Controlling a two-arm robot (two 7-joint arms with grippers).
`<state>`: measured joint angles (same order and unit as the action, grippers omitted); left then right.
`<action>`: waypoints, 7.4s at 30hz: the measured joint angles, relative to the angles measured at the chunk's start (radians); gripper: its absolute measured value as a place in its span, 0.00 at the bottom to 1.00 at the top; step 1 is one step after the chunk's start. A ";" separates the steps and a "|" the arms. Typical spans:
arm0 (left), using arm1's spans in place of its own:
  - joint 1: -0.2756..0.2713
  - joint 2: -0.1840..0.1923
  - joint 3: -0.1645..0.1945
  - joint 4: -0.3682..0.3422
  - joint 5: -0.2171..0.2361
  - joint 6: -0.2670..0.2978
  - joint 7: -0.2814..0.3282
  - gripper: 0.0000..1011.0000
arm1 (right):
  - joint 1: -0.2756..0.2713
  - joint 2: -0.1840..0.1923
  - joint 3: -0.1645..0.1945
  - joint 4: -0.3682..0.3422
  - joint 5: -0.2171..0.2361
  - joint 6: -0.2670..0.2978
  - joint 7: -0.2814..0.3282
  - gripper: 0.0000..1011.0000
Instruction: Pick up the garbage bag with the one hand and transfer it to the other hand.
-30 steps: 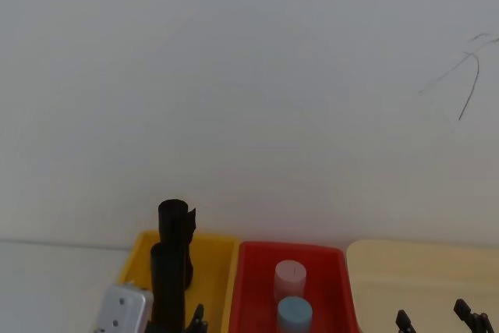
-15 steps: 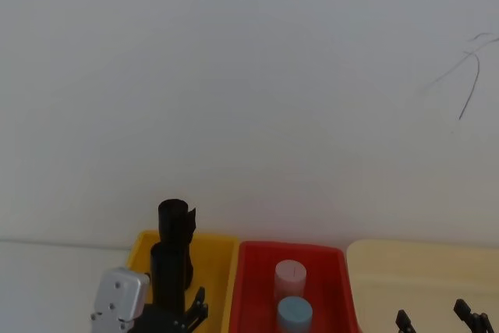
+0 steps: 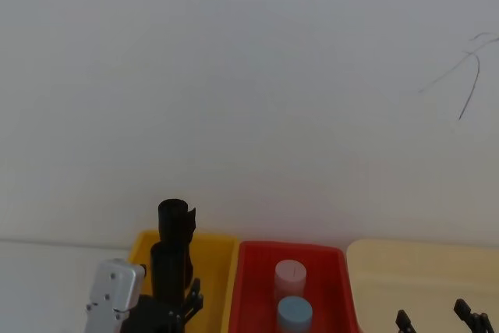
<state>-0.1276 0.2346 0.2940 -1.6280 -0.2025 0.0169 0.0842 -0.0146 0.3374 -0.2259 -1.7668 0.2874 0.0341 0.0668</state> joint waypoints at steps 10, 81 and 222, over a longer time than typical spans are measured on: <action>-0.023 -0.009 -0.017 0.035 0.001 -0.012 -0.015 0.99 | 0.000 0.000 0.000 0.000 0.000 0.000 0.000 0.99; -0.254 -0.049 0.015 0.071 -0.024 0.049 -0.296 0.48 | -0.007 0.007 -0.003 -0.001 -0.010 -0.037 0.019 0.99; -0.373 -0.093 0.204 0.122 -0.231 0.093 -0.471 0.89 | 0.301 -0.115 -0.082 0.310 -0.076 -0.044 0.211 0.54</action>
<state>-0.5006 0.1421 0.4976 -1.5057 -0.4337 0.1099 -0.3873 0.2865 0.2224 -0.3083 -1.4566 0.2118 -0.0103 0.2776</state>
